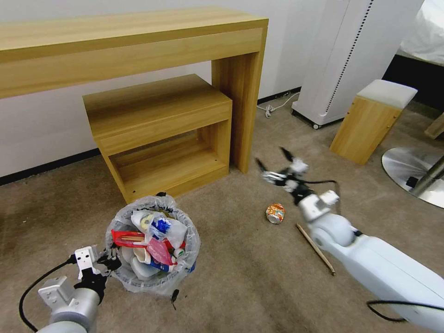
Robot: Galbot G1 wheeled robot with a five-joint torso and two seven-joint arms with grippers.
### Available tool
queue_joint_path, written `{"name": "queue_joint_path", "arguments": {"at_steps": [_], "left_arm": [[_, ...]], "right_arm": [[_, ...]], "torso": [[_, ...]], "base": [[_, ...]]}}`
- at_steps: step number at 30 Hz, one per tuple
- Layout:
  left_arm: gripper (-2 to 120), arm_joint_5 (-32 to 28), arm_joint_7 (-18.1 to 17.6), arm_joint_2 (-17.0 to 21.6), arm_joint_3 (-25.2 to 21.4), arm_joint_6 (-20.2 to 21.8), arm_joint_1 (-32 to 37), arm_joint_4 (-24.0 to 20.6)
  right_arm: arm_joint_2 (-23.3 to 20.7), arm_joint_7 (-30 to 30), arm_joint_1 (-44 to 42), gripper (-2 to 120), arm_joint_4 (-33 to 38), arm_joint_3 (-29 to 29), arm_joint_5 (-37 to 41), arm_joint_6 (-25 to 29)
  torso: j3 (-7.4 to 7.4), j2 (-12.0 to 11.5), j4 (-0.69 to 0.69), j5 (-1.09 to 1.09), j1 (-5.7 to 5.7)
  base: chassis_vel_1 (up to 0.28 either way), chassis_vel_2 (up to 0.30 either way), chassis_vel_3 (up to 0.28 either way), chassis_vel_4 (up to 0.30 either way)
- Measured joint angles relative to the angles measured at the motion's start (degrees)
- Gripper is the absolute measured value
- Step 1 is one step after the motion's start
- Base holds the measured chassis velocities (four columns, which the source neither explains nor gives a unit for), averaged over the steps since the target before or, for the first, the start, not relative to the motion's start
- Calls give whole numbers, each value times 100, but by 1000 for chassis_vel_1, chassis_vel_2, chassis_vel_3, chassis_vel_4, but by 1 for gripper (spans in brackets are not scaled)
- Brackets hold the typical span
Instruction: Pick up the trash bin and place the garbage on the floor into it.
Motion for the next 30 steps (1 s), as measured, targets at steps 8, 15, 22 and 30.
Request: {"name": "queue_joint_path", "arguments": {"at_steps": [8, 15, 22, 30], "left_arm": [[2, 135, 53, -28, 100, -57, -57, 82], [2, 145, 56, -32, 101, -69, -35, 76], [2, 198, 76, -96, 123, -90, -7, 71], [2, 257, 83, -171, 172, -95, -15, 72]], "right_arm": [[153, 655, -739, 100, -8, 846, -474, -202], [251, 794, -803, 100, -71, 936, -570, -220], [347, 637, -778, 100, -205, 954, -670, 63], [432, 477, -776, 100, -346, 1019, -852, 324]], "torso": [[0, 0, 4, 0, 0], [0, 0, 5, -1, 0], [0, -1, 4, -2, 0], [1, -1, 3, -1, 0]], "base": [[0, 0, 0, 0], [0, 0, 0, 0], [0, 0, 0, 0], [0, 0, 0, 0]]}}
